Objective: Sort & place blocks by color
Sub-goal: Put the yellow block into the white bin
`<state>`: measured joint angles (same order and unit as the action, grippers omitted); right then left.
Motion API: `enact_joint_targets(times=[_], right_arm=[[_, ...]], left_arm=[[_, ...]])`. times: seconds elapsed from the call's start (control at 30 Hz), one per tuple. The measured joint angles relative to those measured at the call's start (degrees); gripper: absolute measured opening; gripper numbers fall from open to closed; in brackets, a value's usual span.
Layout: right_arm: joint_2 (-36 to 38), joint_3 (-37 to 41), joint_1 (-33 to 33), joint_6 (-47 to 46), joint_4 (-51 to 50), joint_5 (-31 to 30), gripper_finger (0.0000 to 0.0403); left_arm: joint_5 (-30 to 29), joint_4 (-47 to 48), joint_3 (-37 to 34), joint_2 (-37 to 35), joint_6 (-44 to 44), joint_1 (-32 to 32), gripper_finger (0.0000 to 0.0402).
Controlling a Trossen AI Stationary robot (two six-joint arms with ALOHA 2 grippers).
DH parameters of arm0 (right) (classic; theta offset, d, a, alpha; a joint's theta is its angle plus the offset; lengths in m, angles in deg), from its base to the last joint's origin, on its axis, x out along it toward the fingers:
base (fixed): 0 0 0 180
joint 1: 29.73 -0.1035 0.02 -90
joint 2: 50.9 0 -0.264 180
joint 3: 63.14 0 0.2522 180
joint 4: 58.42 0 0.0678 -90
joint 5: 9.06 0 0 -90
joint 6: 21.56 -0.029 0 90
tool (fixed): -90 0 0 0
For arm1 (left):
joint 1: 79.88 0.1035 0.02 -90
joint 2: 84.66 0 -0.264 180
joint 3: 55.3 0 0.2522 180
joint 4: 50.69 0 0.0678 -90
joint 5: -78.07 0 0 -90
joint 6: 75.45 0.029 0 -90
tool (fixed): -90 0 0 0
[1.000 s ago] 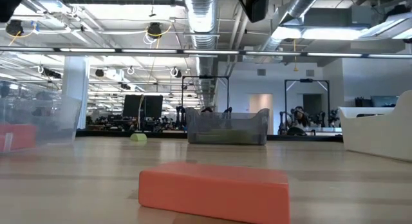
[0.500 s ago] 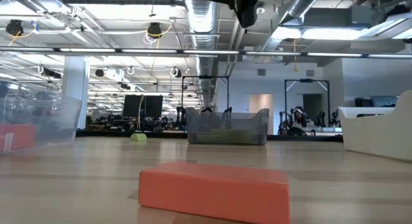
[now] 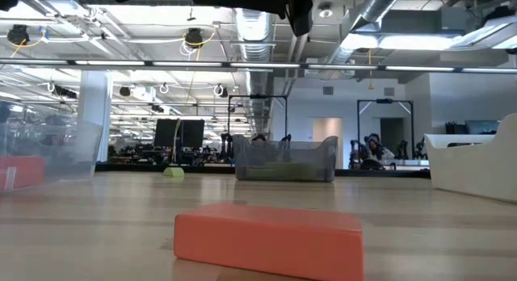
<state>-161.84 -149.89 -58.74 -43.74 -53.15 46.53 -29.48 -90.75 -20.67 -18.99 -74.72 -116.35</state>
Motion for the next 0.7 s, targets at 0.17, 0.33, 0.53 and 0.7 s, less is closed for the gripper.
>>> enact_joint_targets(times=[0.17, 0.33, 0.53, 0.7], right_arm=[[0.0, 0.0, 0.7, 0.0, 0.3, 0.0, 0.0235], [0.0, 0.0, 0.7, 0.1, 0.3, 0.0, 0.0235], [0.0, 0.0, 0.7, 0.2, 0.3, 0.0, 0.0239], [0.0, 0.0, 0.7, 0.2, 0.3, 0.0, 0.0261]], left_arm=[[-0.3, 0.1, 0.0, 0.0, -1.0, 0.0, 0.0007], [-0.6, 0.3, 0.0, 0.0, -1.0, 0.0, 0.0008], [-0.8, 0.3, 0.0, 0.0, -1.0, 0.0, 0.0008], [-0.9, 0.3, 0.0, 0.0, -1.0, 0.0, 0.0008]])
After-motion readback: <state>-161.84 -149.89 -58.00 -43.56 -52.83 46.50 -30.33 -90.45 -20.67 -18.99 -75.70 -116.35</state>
